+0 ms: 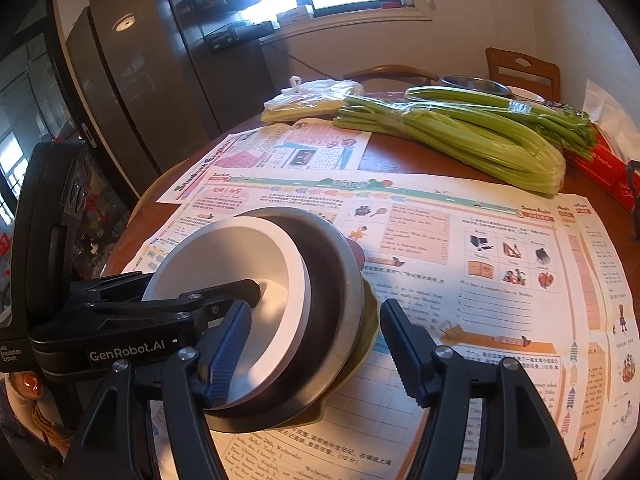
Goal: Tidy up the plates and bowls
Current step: 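Lower the nested bowls onto the metal tray with the left tool, then open the left tool to release the nested bowls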
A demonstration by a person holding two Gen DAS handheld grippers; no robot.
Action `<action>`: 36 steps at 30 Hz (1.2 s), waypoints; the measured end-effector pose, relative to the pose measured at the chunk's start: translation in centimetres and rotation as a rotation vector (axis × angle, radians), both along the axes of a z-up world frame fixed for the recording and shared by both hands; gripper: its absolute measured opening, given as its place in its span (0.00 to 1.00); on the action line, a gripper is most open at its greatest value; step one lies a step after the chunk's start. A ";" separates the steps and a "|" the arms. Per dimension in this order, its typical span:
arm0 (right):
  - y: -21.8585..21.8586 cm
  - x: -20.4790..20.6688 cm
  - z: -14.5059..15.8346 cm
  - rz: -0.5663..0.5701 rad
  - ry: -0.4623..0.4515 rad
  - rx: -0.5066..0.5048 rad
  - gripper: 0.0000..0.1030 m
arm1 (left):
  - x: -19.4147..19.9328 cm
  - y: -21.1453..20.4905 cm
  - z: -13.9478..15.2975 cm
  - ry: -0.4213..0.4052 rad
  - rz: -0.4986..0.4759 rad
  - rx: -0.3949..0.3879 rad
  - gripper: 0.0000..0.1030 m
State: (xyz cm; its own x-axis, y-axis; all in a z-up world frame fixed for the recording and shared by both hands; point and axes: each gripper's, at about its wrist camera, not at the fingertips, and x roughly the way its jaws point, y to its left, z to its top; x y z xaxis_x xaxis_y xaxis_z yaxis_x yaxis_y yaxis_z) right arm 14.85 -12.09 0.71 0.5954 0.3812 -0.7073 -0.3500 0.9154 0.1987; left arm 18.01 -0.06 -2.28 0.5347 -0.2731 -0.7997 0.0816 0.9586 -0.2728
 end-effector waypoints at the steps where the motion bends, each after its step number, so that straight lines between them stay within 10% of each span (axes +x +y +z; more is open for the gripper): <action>1: -0.2 -0.1 0.0 -0.005 0.000 -0.001 0.65 | 0.0 -0.2 0.0 -0.002 -0.005 -0.001 0.60; 36: -3.1 -6.9 4.6 -0.120 -0.181 -0.013 0.65 | -8.7 -1.0 7.3 -0.257 0.102 0.156 0.61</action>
State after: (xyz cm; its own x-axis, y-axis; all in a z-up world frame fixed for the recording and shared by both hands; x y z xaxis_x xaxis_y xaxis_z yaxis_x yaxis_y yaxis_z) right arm 7.98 -15.18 5.35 0.7540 0.2912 -0.5889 -0.2672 0.9548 0.1300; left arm 9.30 -1.06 4.99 0.7428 -0.0921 -0.6631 0.0298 0.9941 -0.1046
